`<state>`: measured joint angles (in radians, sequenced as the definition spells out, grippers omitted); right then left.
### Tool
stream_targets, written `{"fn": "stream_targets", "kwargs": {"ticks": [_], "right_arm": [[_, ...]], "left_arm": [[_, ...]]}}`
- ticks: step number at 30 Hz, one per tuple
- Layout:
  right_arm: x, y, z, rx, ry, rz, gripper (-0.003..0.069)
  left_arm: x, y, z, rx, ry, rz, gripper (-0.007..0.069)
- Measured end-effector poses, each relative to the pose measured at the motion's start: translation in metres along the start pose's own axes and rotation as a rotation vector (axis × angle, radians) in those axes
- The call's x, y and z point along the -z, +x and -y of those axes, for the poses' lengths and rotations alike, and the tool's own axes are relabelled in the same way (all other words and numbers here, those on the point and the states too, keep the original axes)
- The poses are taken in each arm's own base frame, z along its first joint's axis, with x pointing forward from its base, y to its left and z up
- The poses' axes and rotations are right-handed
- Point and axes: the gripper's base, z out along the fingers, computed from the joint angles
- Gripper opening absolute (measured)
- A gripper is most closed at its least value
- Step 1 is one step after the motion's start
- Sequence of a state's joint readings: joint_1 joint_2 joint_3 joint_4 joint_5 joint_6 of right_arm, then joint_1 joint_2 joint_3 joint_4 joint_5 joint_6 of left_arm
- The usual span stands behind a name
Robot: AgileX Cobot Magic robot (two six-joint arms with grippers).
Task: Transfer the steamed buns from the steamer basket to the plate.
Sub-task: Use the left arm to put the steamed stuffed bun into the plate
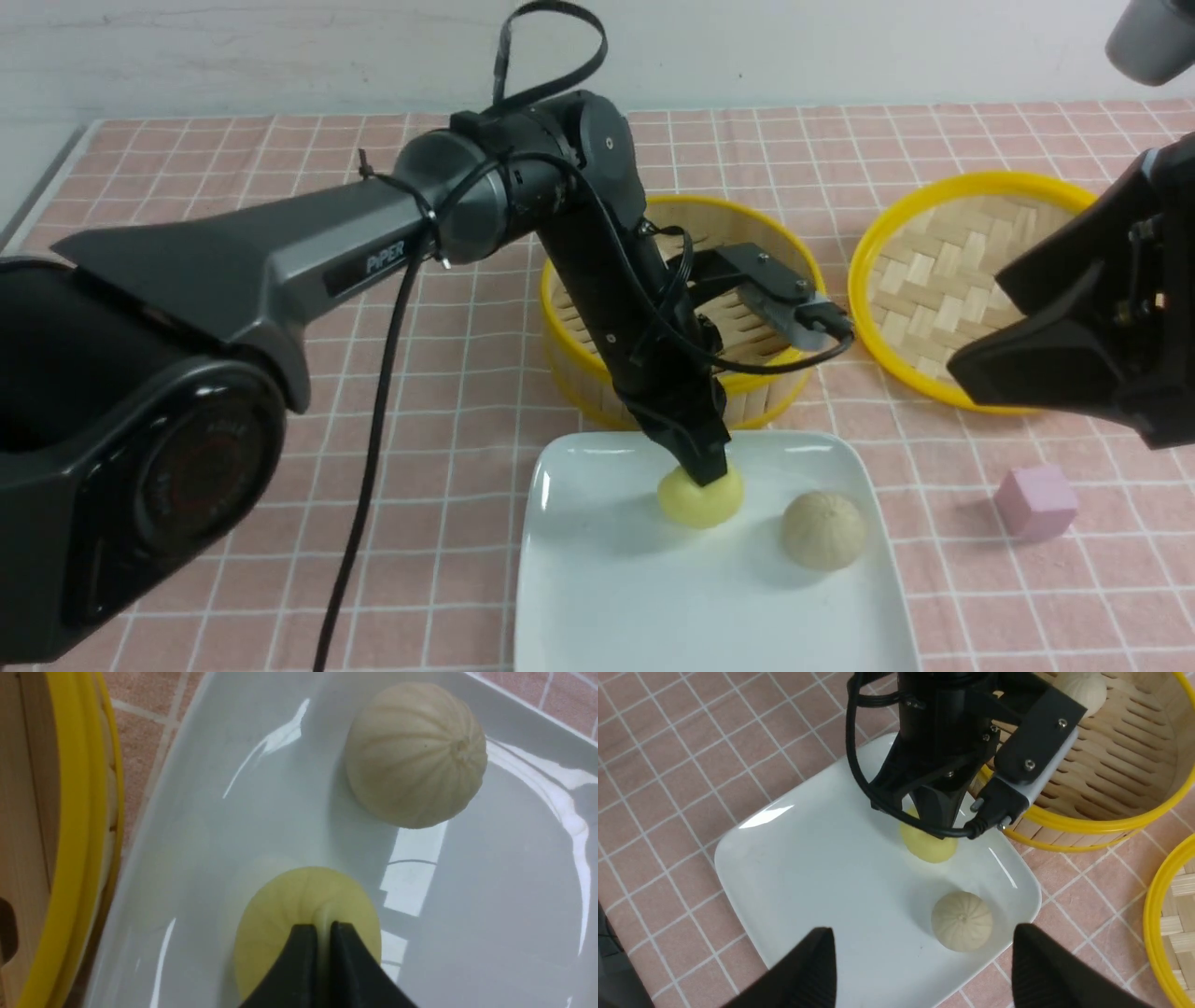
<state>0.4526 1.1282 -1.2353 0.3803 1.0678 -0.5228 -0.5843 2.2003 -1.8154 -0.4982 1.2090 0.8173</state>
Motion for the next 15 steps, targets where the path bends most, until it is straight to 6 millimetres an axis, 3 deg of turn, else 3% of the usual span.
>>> {"fn": "stream_targets", "kwargs": {"ticks": [4, 10, 15], "right_arm": [[0.0, 0.0, 0.0, 0.0, 0.001, 0.002, 0.0495], [0.0, 0.0, 0.0, 0.0, 0.001, 0.002, 0.0495], [0.0, 0.0, 0.0, 0.0, 0.0, 0.002, 0.0495]], "left_arm": [[-0.008, 0.002, -0.003, 0.02, 0.014, -0.011, 0.0076], [-0.004, 0.002, -0.003, 0.084, -0.005, -0.015, 0.0312], [0.02, 0.001, 0.003, 0.117, -0.092, -0.023, 0.0489]]}}
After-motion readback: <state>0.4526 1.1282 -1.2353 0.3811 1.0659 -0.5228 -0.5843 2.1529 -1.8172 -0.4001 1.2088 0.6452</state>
